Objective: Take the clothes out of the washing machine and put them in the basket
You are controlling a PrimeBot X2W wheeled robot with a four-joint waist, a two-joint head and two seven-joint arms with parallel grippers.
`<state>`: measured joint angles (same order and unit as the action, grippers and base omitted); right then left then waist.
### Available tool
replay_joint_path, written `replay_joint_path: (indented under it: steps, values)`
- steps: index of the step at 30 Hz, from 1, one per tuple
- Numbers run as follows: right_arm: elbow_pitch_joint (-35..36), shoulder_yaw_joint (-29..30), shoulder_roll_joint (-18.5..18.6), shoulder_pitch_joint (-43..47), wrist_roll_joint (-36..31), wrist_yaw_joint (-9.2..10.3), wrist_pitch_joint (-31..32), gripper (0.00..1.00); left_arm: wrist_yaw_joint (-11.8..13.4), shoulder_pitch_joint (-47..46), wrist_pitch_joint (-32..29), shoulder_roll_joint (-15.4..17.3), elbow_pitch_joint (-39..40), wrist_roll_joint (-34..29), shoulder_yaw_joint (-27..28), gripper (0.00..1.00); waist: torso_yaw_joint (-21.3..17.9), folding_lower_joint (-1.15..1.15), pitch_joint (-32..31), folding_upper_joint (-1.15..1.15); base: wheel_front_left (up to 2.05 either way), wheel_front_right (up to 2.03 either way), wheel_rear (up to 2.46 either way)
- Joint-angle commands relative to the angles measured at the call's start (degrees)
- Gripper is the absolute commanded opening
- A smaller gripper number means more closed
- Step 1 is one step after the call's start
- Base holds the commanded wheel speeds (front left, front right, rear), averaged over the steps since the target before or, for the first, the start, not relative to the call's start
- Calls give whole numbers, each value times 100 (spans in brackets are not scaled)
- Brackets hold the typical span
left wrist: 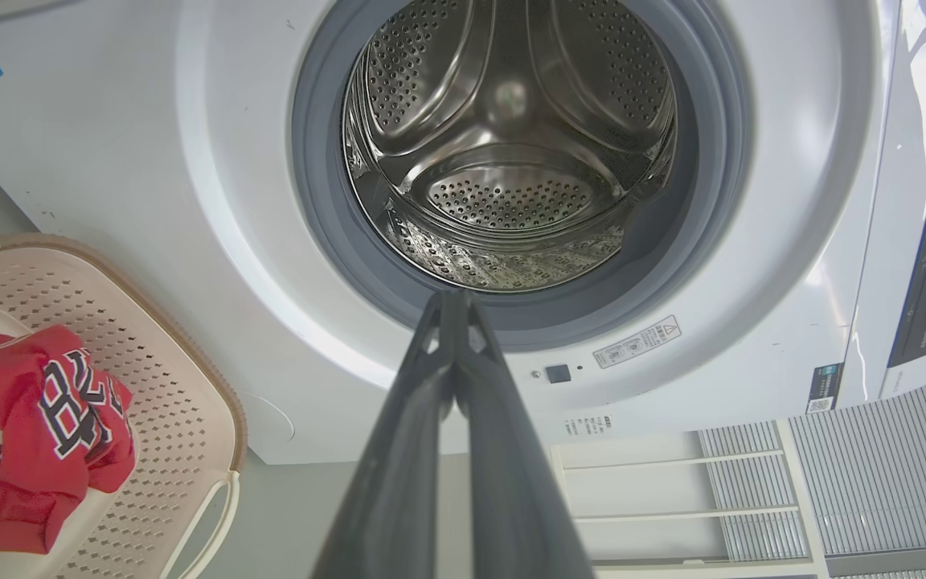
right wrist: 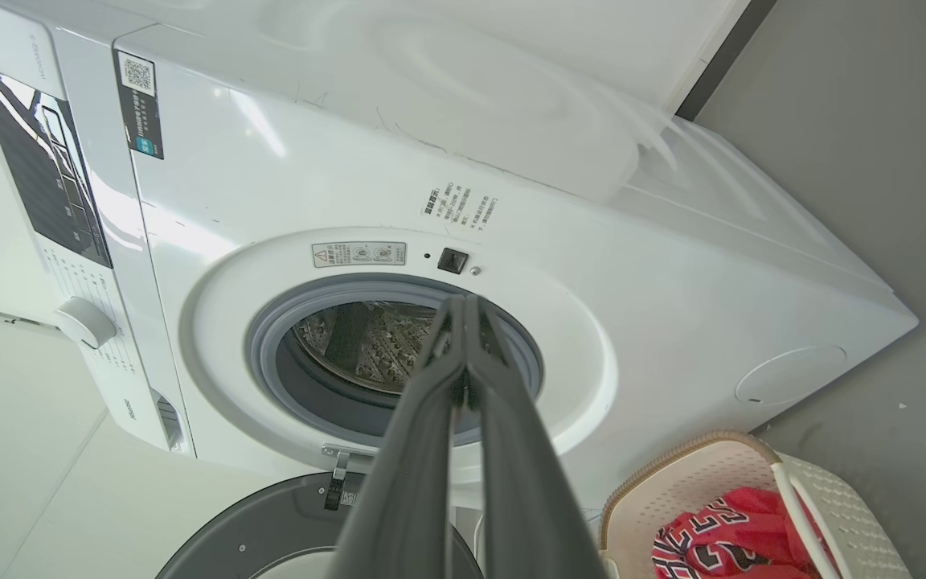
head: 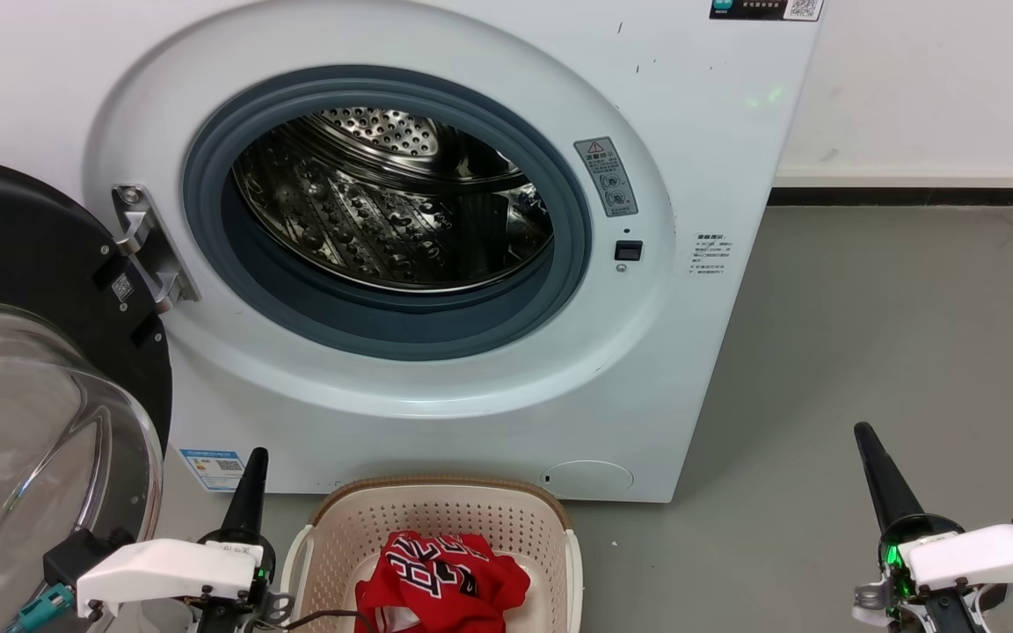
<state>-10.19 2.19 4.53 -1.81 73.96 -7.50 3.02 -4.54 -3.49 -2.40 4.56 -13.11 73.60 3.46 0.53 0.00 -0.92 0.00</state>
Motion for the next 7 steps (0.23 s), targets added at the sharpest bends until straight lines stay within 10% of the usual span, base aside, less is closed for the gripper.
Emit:
replay_joint_path:
  steps: [1, 7]
  values:
    - [2, 19, 30, -143, 145, 1, 6, 0, -58, -110, -42, -12, 17, 124, 32, 0, -1, 0, 3, 0, 0, 0, 0]
    - [-60, 52, 25, -197, 458, 1, 37, 0, -98, -148, -100, -42, -1, 412, 80, 0, -9, 0, 18, 0, 0, 0, 0]
